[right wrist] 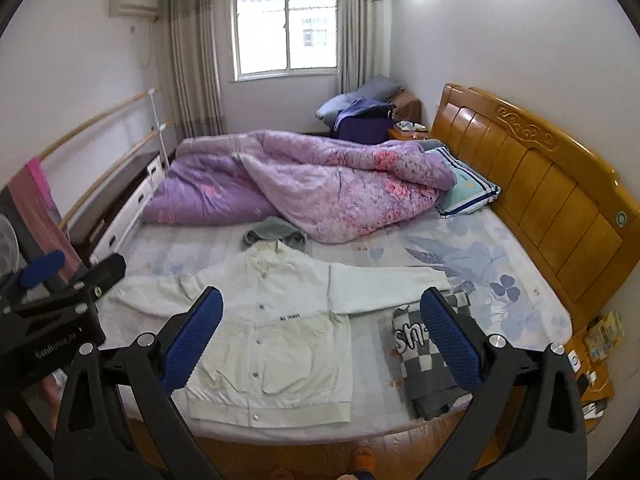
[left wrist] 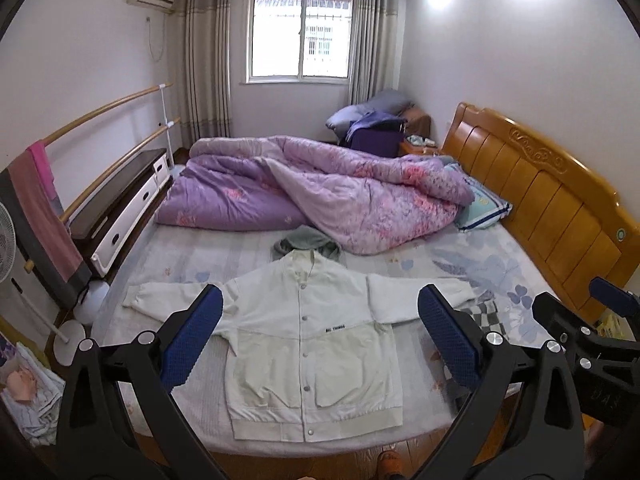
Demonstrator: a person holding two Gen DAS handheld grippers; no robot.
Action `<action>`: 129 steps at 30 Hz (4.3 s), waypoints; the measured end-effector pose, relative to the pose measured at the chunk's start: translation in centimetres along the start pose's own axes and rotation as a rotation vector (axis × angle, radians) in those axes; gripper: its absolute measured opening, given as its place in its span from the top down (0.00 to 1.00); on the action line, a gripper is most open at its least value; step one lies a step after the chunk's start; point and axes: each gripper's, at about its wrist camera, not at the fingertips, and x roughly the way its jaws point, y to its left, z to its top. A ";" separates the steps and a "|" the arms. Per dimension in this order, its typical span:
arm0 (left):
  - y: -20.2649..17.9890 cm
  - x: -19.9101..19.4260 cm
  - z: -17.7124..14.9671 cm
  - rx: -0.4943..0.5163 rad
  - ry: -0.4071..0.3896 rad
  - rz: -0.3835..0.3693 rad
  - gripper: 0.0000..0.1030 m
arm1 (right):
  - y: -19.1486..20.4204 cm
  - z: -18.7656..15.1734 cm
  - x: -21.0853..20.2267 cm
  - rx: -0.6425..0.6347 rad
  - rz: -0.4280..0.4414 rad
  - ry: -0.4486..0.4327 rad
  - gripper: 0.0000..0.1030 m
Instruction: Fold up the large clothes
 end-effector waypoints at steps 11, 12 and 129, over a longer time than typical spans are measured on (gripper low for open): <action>-0.8 -2.0 1.7 0.041 -0.073 -0.002 0.05 | 1.3 1.3 -1.9 -0.034 -0.025 -0.079 0.08; -0.8 -2.0 1.7 0.039 -0.070 -0.004 0.05 | 1.4 1.3 -1.8 -0.030 -0.026 -0.077 0.08; -0.4 -0.7 2.0 0.064 -0.082 0.000 0.05 | 2.3 1.4 -2.6 -0.006 -0.080 -0.073 0.07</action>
